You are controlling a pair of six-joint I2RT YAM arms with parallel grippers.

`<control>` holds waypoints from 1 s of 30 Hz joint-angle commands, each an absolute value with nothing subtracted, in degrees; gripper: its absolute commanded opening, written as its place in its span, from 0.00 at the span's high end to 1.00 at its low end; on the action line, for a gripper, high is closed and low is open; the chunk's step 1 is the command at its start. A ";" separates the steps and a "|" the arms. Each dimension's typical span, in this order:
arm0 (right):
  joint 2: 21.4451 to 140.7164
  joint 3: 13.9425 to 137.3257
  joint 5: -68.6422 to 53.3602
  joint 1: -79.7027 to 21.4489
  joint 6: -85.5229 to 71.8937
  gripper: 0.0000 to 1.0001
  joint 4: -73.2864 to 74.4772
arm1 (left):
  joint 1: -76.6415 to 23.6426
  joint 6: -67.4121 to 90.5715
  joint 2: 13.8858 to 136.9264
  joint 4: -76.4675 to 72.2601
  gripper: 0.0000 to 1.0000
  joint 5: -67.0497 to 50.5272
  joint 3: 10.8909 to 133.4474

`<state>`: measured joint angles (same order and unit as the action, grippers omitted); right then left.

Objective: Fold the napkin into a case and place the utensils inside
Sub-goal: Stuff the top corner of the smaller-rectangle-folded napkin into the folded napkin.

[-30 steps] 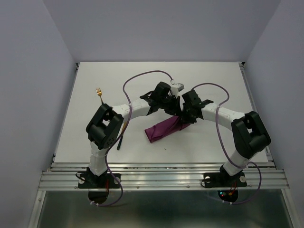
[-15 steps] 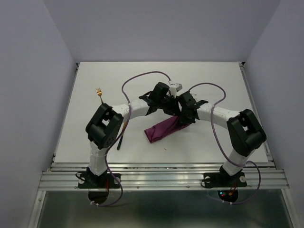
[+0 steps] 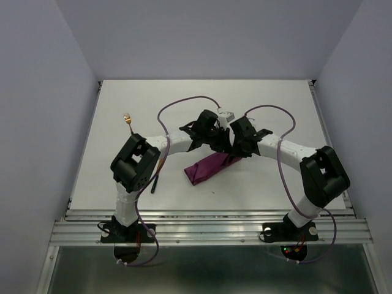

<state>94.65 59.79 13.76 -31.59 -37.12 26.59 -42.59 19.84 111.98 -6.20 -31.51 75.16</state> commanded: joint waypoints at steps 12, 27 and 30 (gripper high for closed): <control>89.39 56.43 10.90 -32.17 -37.97 0.99 22.68 | -43.07 20.57 112.85 -8.17 1.00 -32.61 73.65; 87.89 55.37 9.67 -32.17 -38.23 0.99 21.89 | -43.33 21.27 115.66 -7.12 1.00 -31.55 74.18; 87.80 55.11 8.97 -32.17 -38.14 0.99 21.45 | -43.59 21.53 116.28 -7.03 1.00 -31.55 74.53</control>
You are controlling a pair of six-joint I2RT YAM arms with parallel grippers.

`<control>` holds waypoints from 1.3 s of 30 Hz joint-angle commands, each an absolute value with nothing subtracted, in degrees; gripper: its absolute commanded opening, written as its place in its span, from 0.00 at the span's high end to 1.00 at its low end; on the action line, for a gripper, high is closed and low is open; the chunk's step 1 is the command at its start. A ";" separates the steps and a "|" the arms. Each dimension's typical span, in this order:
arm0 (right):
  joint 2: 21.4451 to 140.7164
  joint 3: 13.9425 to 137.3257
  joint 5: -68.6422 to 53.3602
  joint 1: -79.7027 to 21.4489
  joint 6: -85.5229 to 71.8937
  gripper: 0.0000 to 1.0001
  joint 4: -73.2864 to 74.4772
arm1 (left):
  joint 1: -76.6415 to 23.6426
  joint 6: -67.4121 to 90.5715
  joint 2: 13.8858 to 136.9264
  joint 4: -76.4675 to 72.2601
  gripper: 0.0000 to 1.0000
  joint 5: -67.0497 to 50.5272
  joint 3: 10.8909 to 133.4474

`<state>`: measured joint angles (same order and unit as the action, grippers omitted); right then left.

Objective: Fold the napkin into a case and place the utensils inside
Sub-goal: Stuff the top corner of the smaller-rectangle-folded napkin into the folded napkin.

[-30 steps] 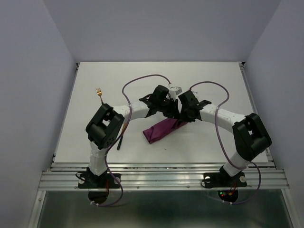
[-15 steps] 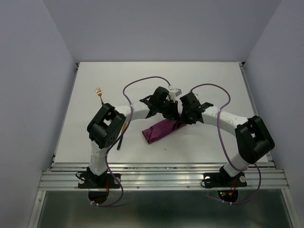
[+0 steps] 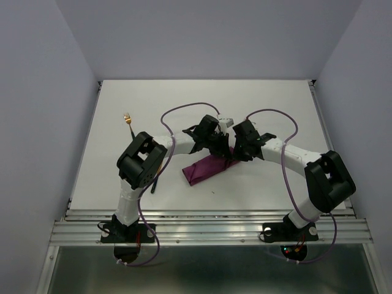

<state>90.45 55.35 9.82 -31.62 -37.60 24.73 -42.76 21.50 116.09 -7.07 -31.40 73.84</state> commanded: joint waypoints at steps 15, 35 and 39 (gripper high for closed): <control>86.40 55.37 8.09 -32.17 -38.49 0.99 21.09 | -44.74 21.09 118.91 -4.75 1.00 -32.08 76.55; 86.57 54.23 6.15 -32.17 -38.76 0.99 19.95 | -46.05 21.00 118.74 -3.87 1.00 -30.94 77.61; 86.66 53.70 6.33 -32.17 -38.67 0.99 19.95 | -46.05 21.09 116.20 -4.30 1.00 -31.20 76.56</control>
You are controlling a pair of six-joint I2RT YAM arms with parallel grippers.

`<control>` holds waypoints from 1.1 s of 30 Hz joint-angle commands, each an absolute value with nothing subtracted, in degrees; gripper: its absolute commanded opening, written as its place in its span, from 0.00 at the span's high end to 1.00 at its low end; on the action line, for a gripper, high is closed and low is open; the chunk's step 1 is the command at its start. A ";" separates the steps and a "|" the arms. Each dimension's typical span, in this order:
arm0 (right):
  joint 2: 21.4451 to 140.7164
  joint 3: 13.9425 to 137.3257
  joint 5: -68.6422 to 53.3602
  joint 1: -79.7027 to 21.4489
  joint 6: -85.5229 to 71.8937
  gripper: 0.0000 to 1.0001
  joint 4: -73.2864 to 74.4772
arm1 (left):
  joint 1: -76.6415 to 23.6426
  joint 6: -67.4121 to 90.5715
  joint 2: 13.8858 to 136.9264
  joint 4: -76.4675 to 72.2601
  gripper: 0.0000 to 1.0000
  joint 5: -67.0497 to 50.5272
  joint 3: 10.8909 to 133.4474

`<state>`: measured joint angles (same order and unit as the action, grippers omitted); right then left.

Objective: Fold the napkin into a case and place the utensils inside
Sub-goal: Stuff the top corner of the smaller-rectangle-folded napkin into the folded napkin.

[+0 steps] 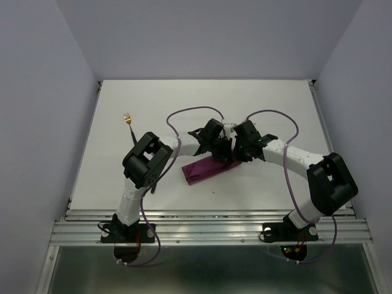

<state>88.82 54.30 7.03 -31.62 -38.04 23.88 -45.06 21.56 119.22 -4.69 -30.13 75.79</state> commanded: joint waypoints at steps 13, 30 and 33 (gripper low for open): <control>85.69 52.21 7.21 -32.17 -38.58 0.99 20.13 | -46.14 20.92 112.41 -5.36 0.87 -33.66 74.71; 85.17 51.59 7.38 -32.17 -38.58 0.99 19.95 | -46.14 20.39 106.88 -3.43 0.55 -32.96 72.60; 85.08 51.68 7.38 -32.17 -38.67 0.99 19.95 | -46.05 19.87 106.35 -2.73 0.51 -32.43 72.51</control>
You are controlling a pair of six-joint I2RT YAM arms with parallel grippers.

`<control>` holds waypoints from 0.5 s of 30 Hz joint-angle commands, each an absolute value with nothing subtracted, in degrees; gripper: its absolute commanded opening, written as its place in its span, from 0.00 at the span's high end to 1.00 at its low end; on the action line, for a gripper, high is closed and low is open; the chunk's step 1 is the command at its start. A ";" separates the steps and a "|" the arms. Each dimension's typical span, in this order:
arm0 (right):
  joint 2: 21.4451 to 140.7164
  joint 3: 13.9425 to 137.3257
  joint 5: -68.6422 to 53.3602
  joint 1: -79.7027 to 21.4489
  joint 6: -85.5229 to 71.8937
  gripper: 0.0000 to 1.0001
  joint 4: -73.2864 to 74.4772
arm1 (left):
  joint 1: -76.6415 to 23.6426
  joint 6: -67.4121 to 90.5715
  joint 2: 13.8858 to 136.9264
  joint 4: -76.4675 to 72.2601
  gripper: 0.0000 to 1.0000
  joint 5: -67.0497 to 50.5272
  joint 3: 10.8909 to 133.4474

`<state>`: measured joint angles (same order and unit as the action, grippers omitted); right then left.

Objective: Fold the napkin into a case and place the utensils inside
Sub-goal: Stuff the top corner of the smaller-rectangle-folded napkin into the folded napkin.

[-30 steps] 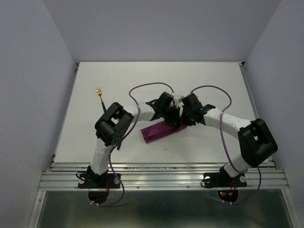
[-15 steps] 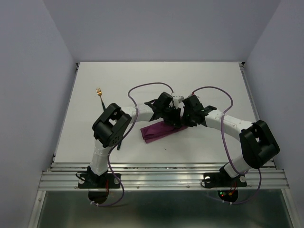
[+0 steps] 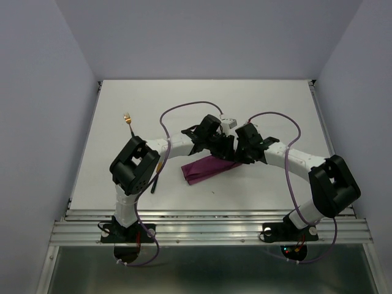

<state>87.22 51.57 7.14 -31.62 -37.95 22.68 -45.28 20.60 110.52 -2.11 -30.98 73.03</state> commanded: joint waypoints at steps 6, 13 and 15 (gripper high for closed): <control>84.81 51.68 7.38 -32.17 -38.67 0.99 20.04 | -46.05 19.34 106.17 -1.93 0.45 -31.82 72.33; 84.29 51.33 7.30 -32.17 -38.94 0.99 20.04 | -45.09 20.47 106.87 -3.78 1.00 -30.85 71.89; 84.11 51.24 7.29 -32.17 -38.94 0.99 20.04 | -44.65 20.65 107.92 -4.39 1.00 -30.85 72.33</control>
<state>86.37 51.57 7.03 -31.64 -38.41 22.20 -45.25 20.38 109.73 -1.56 -29.95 72.60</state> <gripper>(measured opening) 0.015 0.025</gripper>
